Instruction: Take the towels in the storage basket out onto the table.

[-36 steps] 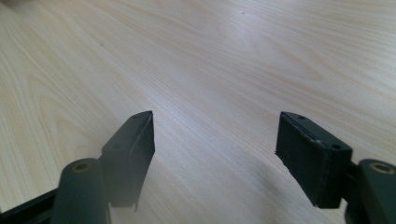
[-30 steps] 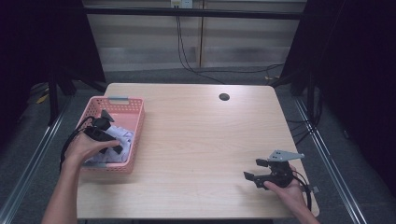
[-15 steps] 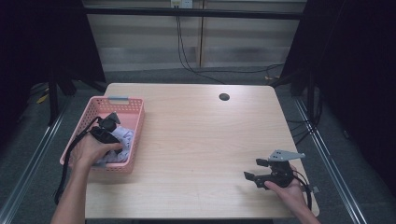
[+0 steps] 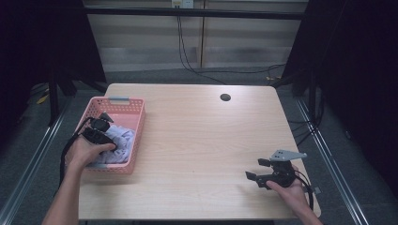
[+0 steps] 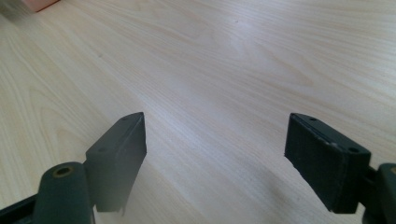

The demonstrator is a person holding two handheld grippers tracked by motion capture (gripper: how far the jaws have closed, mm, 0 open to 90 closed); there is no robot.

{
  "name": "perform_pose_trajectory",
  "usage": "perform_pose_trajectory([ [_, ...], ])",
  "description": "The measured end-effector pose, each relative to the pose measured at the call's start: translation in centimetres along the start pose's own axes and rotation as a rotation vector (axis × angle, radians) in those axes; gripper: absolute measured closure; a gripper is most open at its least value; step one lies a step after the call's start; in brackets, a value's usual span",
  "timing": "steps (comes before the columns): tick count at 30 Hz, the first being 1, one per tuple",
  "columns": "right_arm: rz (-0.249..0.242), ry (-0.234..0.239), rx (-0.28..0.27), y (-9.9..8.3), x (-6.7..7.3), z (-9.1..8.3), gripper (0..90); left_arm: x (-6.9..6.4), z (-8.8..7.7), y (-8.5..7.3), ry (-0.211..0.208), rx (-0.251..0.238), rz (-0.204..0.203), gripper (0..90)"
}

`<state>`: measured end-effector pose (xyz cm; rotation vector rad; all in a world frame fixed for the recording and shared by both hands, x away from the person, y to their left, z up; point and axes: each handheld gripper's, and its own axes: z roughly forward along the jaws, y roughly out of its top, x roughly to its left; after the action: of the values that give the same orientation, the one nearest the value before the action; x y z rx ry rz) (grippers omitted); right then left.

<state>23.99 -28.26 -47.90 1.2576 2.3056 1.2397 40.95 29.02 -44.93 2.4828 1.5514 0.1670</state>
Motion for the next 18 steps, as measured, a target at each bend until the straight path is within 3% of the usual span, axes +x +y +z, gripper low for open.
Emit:
perform_pose_trajectory([
  [6, 0.011, -0.001, 0.003, 0.1, -0.1, 0.1, 20.8, 0.7, -0.6, -0.3, -0.038, -0.029, -0.024, 52.1],
  [10, 0.013, -0.002, 0.002, 0.1, -0.1, 0.0, 20.8, 0.7, -0.8, -0.4, -0.039, -0.048, -0.029, 55.1],
  [12, 0.011, -0.002, 0.0, 0.1, -0.1, 0.0, 20.8, 0.9, -1.1, -0.5, -0.052, -0.071, -0.031, 56.4],
  [13, 0.012, 0.0, -0.001, 0.0, -0.1, 0.0, 20.8, 1.4, -1.5, -0.7, -0.085, -0.101, -0.05, 57.8],
  [18, 0.016, -0.006, 0.005, 0.0, -0.2, 0.0, 20.8, 1.9, -2.2, -1.2, -0.12, -0.159, -0.061, 58.9],
])
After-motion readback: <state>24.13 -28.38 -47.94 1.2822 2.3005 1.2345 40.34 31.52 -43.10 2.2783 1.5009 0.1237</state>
